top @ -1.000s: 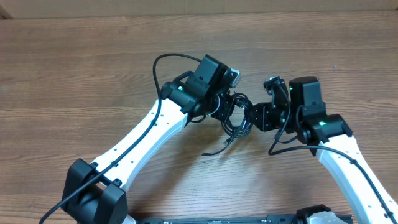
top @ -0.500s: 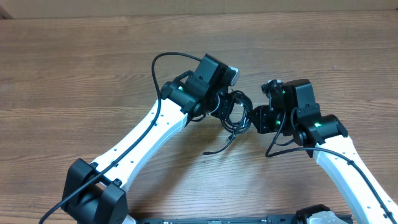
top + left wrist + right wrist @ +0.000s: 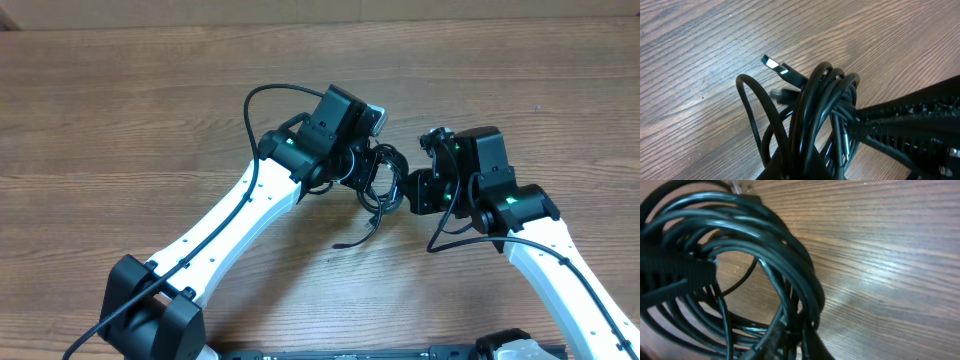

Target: Untangle cables

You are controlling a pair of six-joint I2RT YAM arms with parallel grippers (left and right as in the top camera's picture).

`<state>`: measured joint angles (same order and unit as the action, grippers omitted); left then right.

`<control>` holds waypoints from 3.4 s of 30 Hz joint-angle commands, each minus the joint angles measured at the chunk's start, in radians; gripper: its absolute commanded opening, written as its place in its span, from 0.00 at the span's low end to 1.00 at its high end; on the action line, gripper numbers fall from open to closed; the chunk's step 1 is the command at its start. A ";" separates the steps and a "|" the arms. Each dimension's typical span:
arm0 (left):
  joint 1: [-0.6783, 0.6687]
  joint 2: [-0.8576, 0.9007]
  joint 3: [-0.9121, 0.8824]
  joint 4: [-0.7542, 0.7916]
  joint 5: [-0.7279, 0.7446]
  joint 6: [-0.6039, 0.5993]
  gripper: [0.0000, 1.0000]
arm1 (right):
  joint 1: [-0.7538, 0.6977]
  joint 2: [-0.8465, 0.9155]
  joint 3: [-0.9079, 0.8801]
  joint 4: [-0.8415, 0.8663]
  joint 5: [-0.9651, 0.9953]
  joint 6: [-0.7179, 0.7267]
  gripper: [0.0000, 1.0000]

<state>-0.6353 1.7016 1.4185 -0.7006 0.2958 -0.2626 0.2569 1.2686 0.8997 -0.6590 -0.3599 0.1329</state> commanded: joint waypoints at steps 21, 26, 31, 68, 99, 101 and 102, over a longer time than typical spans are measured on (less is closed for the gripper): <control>0.023 -0.103 0.024 -0.001 -0.044 -0.014 0.04 | 0.005 -0.011 0.027 -0.164 0.451 0.350 0.05; 0.021 -0.103 0.024 -0.005 -0.045 -0.013 0.04 | 0.005 -0.012 0.042 -0.098 0.112 0.117 0.27; 0.021 -0.103 0.024 -0.007 -0.045 -0.011 0.04 | 0.005 -0.018 0.085 -0.098 0.040 0.100 0.34; 0.020 -0.103 0.024 0.016 0.015 -0.014 0.04 | 0.006 -0.045 0.121 -0.130 0.080 0.077 0.04; 0.033 -0.103 0.024 0.019 0.085 0.054 0.04 | 0.005 -0.045 0.119 -0.054 0.014 0.094 0.58; 0.033 -0.103 0.024 0.011 0.118 0.093 0.04 | 0.005 -0.045 0.119 -0.011 -0.008 0.095 0.57; 0.033 -0.103 0.024 0.005 0.127 0.105 0.04 | 0.005 -0.045 0.119 0.003 -0.009 0.095 0.56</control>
<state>-0.6067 1.6157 1.4208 -0.6891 0.3504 -0.2283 0.2626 1.2369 1.0008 -0.6807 -0.2661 0.2615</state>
